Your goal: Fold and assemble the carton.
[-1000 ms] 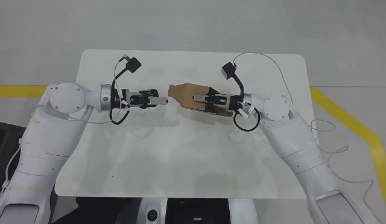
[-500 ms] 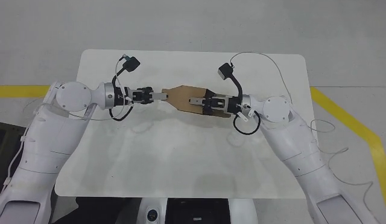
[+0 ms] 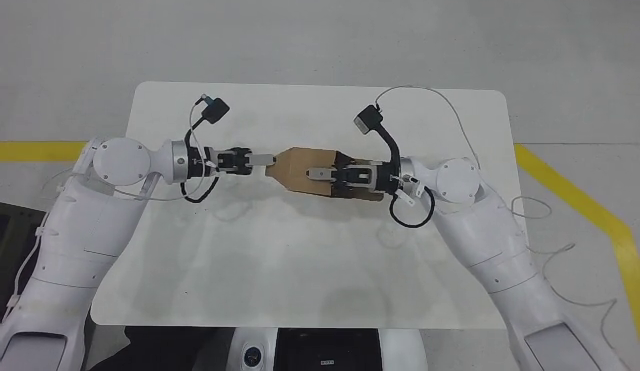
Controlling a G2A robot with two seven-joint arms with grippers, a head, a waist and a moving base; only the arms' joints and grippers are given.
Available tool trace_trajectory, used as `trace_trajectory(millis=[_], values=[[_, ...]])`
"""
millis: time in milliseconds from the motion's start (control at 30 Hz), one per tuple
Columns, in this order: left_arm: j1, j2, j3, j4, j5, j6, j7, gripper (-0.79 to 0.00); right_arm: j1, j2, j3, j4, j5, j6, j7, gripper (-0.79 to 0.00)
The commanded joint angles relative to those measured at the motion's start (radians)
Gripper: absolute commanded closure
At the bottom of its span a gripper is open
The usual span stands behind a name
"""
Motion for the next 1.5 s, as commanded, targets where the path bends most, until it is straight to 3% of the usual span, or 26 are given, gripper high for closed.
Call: trace_trajectory(millis=[0,833,1467], values=[[-0.001,-0.002,0.003,0.000,-0.021,-0.002,-0.004,-0.785,0.002,-0.002,-0.003,-0.002,0.018,-0.005,0.005,0.000],[0.004,-0.012,0.037,0.012,-0.179,-0.093,-0.082,-0.785,0.025,-0.027,-0.044,0.042,0.207,-0.065,0.064,0.000],[-0.048,-0.041,0.111,0.079,-0.273,-0.139,-0.107,-0.785,0.026,-0.038,-0.048,0.053,0.273,-0.081,0.102,0.000]])
